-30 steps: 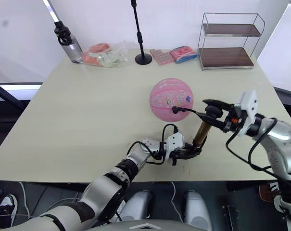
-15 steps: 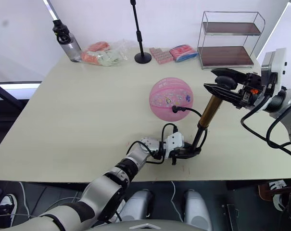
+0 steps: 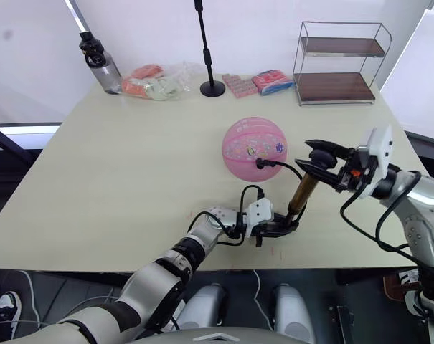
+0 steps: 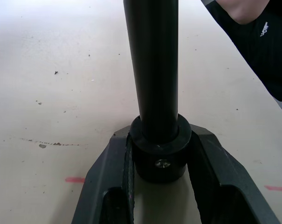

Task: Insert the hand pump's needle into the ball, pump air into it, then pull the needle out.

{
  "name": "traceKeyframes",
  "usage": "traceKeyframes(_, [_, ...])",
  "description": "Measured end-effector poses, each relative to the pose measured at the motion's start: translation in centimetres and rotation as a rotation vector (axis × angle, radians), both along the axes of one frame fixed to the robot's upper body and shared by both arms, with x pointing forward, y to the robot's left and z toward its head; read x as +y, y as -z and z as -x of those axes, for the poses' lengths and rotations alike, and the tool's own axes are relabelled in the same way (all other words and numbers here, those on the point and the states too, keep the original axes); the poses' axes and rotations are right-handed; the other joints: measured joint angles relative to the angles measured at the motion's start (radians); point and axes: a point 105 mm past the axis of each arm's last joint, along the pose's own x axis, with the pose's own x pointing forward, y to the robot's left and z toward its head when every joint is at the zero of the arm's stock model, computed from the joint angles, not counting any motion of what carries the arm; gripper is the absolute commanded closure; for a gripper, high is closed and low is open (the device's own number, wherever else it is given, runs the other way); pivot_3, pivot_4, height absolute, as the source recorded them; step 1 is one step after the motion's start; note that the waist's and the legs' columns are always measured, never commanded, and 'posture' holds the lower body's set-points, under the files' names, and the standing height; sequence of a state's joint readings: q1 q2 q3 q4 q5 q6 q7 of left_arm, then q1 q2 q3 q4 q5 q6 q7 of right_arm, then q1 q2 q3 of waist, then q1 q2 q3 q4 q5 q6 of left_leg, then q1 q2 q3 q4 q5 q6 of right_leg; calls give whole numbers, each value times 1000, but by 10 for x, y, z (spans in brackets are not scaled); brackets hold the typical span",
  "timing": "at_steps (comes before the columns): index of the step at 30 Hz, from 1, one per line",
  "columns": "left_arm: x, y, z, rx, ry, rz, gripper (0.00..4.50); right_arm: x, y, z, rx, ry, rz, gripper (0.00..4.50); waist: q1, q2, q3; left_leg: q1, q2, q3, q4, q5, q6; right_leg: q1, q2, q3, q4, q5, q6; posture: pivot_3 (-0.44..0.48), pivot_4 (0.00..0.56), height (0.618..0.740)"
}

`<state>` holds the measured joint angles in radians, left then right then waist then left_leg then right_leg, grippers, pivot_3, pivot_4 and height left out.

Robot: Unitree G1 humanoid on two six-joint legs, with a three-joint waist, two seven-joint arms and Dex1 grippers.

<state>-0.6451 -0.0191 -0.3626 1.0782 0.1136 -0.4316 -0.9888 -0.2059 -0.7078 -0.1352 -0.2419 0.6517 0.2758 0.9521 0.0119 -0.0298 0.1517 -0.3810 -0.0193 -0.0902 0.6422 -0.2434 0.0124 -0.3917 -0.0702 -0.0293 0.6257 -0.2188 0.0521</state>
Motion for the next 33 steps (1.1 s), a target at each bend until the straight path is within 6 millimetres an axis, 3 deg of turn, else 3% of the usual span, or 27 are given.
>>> traceKeyframes(7, [1, 1, 1, 2, 0, -4, 3404, 3, 47, 5, 60, 50, -15, 2652, 0, -7, -8, 1, 0, -1, -1, 0, 0, 0, 0, 0, 0, 0, 0, 0, 150, 740])
traceKeyframes(10, [1, 1, 0, 2, -1, -4, 3404, 5, 59, 5, 80, 62, 7, 2652, 0, -7, -9, 1, 3, -1, -1, 0, 0, 1, 1, -1, 0, 0, 0, 0, 150, 740])
traceKeyframes(13, [1, 1, 0, 2, -1, -4, 3404, 6, 58, 5, 61, 58, 13, 2652, 0, -6, -10, 1, 4, -1, -2, 0, 0, 1, 1, -1, 0, 0, 0, 0, 150, 740])
traceKeyframes(21, [-1, -2, -1, -5, 5, 0, 3404, 3, 39, 0, 38, 23, 56, 2652, 0, 3, -3, -1, 2, 1, -1, 0, 0, -2, 0, 0, 0, 0, 0, 0, 150, 740])
traceKeyframes(23, [-3, -3, -1, -5, 9, 3, 3404, -1, 21, -2, 21, 8, 61, 2652, 1, 8, 1, -2, -1, 1, 0, 0, 0, -2, 0, 0, 0, 0, 0, 0, 150, 740])
traceKeyframes(33, [-2, -3, -1, -6, 9, 4, 3404, -8, -38, -3, -37, -33, 68, 2652, 0, 7, 6, -3, -2, 1, 0, 0, 0, -2, -1, 1, 0, 0, 0, 0, 150, 740])
